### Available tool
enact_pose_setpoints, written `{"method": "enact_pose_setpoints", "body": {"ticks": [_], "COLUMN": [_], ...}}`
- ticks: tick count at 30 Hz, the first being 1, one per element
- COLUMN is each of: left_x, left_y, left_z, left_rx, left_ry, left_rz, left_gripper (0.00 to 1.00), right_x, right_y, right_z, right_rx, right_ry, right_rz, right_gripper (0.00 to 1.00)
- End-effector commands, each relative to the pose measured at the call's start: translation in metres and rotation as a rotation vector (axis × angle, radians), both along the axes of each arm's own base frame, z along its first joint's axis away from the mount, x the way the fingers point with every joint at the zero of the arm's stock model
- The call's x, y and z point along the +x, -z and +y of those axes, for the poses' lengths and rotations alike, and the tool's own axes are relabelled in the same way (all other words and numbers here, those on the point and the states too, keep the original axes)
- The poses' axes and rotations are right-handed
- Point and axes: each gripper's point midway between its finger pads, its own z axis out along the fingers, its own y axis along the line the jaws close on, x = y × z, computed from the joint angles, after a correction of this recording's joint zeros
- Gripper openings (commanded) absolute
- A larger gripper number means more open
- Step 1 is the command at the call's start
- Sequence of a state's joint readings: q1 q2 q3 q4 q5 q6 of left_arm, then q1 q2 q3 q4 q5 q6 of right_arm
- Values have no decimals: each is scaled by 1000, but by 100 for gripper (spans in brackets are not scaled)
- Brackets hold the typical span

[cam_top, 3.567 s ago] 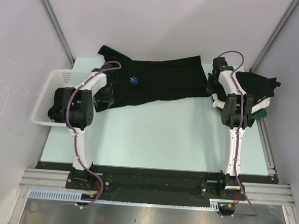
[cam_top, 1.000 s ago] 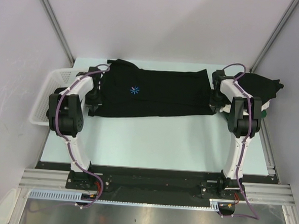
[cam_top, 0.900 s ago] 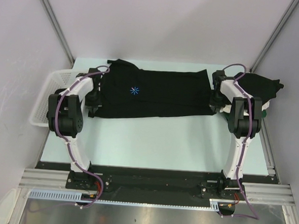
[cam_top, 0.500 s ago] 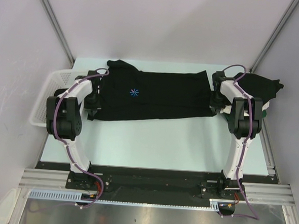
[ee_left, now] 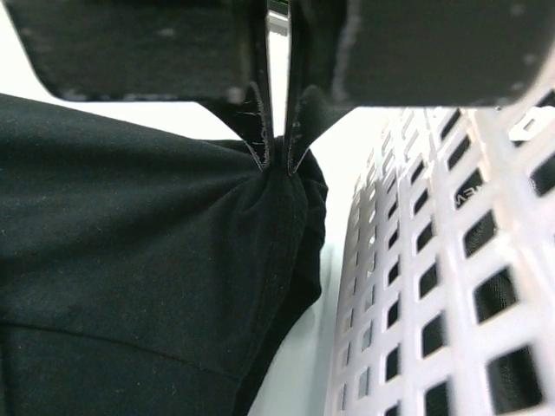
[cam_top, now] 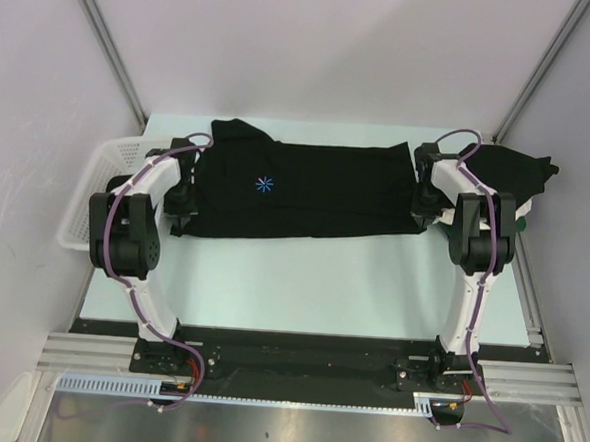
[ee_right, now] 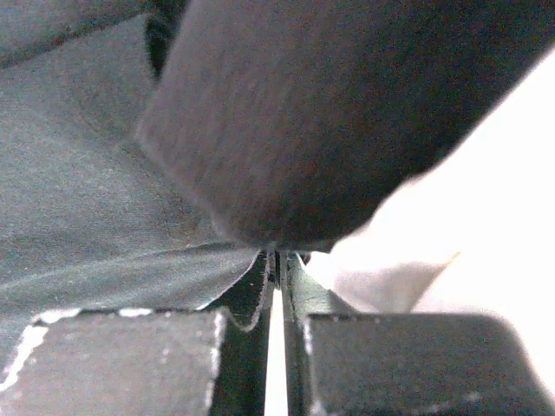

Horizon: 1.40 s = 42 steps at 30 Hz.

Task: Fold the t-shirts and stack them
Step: Fold the flattened tshirt in 1/3 of the way

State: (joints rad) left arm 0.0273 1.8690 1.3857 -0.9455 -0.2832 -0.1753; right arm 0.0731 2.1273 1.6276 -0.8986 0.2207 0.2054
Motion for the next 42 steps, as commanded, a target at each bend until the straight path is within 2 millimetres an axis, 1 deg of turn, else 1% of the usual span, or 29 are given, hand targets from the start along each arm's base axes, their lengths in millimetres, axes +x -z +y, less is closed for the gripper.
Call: {"method": "enact_pose_setpoints", "body": {"ticks": [1,2,3,4,5,6,7,11,16,19,22,28,35,41,42], "left_x": [-29,-28,-27,-27,-27,-26,-27,-26,-19,-13,-6,-3,-2,2,5], "left_y": [-22,-23,-22,-21,-20,-20,-18,-19,-25,-27,-29,-28,-30,-34,-36], "left_z": [73,72,72,71,71,71,70,70,70,68,65,61,58,50,46], "left_rx": [200,200,197,195,194,191,186,186,182,167,152,134,116,103,102], "left_ry": [-214,-215,-215,-212,-213,-214,-213,-216,-218,-216,-211,-205,-197,-173,-164], "left_rz": [24,24,24,27,30,30,36,33,15,6,-6,-6,-17,-25,-35], "left_gripper": [15,23,26,29,34,36,41,48,50,50,50,51,51,51,52], "right_x": [-11,-9,-5,-4,-3,2,2,13,34,39,42,37,34,27,27], "right_y": [-10,-11,-12,-13,-13,-14,-14,-25,-45,-47,-45,-31,-27,-17,-16], "right_z": [-10,-10,-10,-10,-11,-10,-9,-8,3,9,13,17,17,18,19], "right_rx": [-74,-80,-89,-94,-95,-96,-98,-108,-107,-109,-103,-90,-88,-78,-74], "right_ry": [-7,-9,-12,-13,-13,-15,-15,-16,-38,-50,-54,-57,-60,-57,-62], "right_rz": [51,49,43,42,44,37,42,11,-48,-53,-52,-18,-11,15,14], "right_gripper": [6,10,17,18,20,20,21,24,25,25,26,26,26,26,26]}}
